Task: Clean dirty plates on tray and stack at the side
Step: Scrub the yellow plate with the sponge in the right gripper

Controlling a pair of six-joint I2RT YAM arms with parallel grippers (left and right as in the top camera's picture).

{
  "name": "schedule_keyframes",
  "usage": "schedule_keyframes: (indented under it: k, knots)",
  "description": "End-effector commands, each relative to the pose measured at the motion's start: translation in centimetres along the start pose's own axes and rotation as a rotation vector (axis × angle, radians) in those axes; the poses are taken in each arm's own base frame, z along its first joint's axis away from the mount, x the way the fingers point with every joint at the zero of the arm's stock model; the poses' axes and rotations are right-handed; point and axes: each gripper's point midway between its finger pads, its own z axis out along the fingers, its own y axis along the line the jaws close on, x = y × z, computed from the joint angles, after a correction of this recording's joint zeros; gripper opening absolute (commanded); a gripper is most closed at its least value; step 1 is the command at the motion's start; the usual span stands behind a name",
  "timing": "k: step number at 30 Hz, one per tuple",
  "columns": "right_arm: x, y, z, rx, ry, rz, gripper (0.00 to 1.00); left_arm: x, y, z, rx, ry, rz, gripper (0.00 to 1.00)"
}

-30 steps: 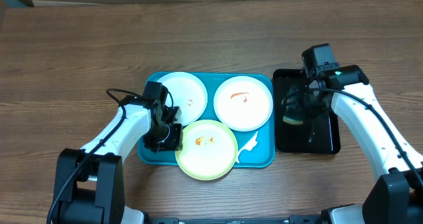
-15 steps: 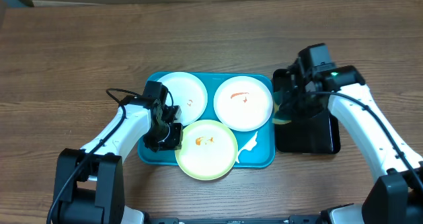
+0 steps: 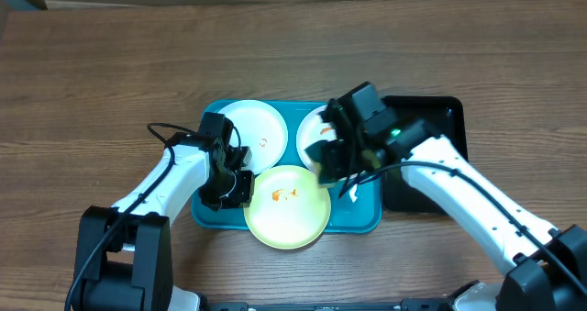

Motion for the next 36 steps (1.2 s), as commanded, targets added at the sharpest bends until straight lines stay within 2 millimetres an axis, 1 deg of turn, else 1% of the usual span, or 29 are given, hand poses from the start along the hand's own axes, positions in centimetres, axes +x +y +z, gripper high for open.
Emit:
schedule_keyframes:
  k: [1, 6, 13, 16, 20, 22, 27, 30, 31, 33, 36]
  knots:
    - [0.3, 1.8, 1.6, -0.026, 0.021, -0.01, 0.04, -0.3, -0.8, 0.0, 0.034, -0.002, -0.015, 0.04]
    - [1.5, 3.7, 4.6, -0.039, 0.075, -0.042, 0.04, -0.3, -0.9, -0.1, 0.045, -0.001, -0.015, 0.04]
    - [3.9, 5.6, 8.7, -0.04, 0.164, -0.061, 0.04, -0.3, -1.0, -0.1, 0.046, -0.004, -0.014, 0.04]
    - [4.6, 6.7, 9.8, -0.051, 0.179, -0.094, 0.04, -0.3, -1.0, -0.1, 0.045, -0.004, -0.014, 0.04]
    - [4.9, 7.7, 10.8, -0.061, 0.17, -0.13, 0.04, -0.3, -1.0, -0.1, 0.045, -0.004, -0.014, 0.04]
    - [4.7, 7.4, 11.2, -0.037, 0.158, -0.134, 0.04, -0.3, -1.0, -0.1, 0.046, -0.003, -0.014, 0.04]
    - [4.5, 5.6, 12.5, 0.049, 0.148, -0.131, 0.04, -0.3, -0.9, -0.1, 0.045, -0.003, -0.015, 0.04]
    - [4.5, 4.2, 13.3, 0.113, 0.145, -0.127, 0.04, -0.3, -0.9, -0.1, 0.045, -0.003, -0.015, 0.04]
    - [4.3, 3.5, 13.5, 0.153, 0.133, -0.109, 0.04, -0.3, -1.0, -0.1, 0.046, -0.004, -0.014, 0.04]
    - [3.6, 2.2, 13.3, 0.232, 0.092, -0.088, 0.04, -0.3, -1.0, -0.1, 0.046, -0.003, -0.015, 0.04]
    - [2.8, 1.6, 13.0, 0.279, 0.06, -0.088, 0.04, -0.3, -1.0, -0.1, 0.046, -0.003, -0.015, 0.04]
